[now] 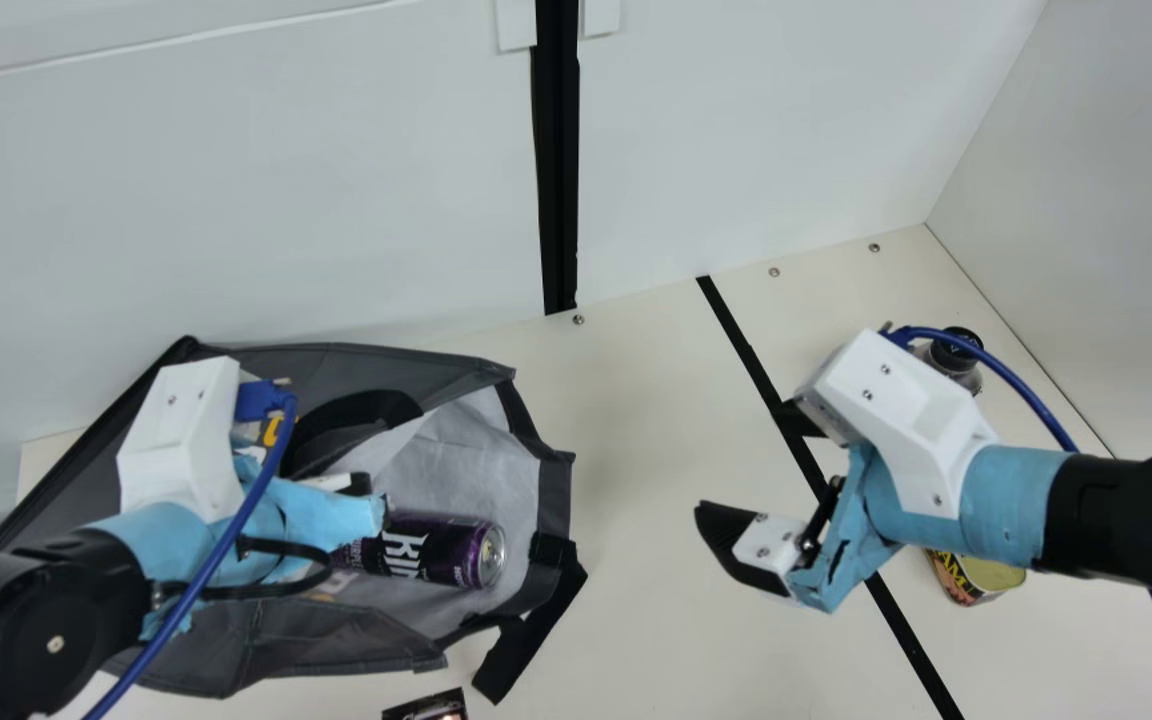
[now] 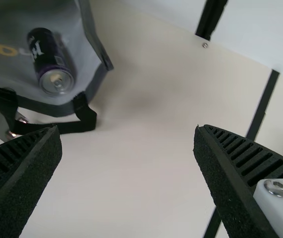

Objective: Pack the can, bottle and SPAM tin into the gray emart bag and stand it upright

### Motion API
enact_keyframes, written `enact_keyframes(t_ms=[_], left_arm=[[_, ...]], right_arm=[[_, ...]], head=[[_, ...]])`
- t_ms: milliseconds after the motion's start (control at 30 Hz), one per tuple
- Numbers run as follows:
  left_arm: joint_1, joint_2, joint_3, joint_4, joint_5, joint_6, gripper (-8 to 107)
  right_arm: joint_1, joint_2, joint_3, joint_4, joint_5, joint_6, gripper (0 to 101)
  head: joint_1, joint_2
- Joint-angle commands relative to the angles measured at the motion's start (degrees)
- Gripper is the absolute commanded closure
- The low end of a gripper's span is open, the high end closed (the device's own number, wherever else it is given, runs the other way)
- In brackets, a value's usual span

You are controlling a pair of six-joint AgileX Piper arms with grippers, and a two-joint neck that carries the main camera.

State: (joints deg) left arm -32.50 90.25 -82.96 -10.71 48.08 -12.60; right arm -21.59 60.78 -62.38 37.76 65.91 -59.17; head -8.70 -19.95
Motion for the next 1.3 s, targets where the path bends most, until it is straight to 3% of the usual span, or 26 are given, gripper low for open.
enact_keyframes(t_ms=[0, 500, 900, 1267], left_arm=[[0.0, 0.0, 0.0, 0.0, 0.0, 0.0, 107], [0.0, 0.0, 0.0, 0.0, 0.0, 0.0, 107], [0.0, 0.0, 0.0, 0.0, 0.0, 0.0, 107], [0.0, 0.0, 0.0, 0.0, 0.0, 0.0, 107]], right_arm=[[-1.3, -0.2, -0.4, -1.0, 0.0, 0.6, 6], [-3.2, -2.8, -2.6, -12.8, -0.5, 11.1, 6], [0.2, -4.7, -4.6, -25.5, -0.9, 23.7, 6], [4.6, -7.8, -6.9, -35.1, 1.6, 34.0, 6]], head=[[-1.3, 0.0], [-1.3, 0.0], [-1.3, 0.0], [-1.3, 0.0]])
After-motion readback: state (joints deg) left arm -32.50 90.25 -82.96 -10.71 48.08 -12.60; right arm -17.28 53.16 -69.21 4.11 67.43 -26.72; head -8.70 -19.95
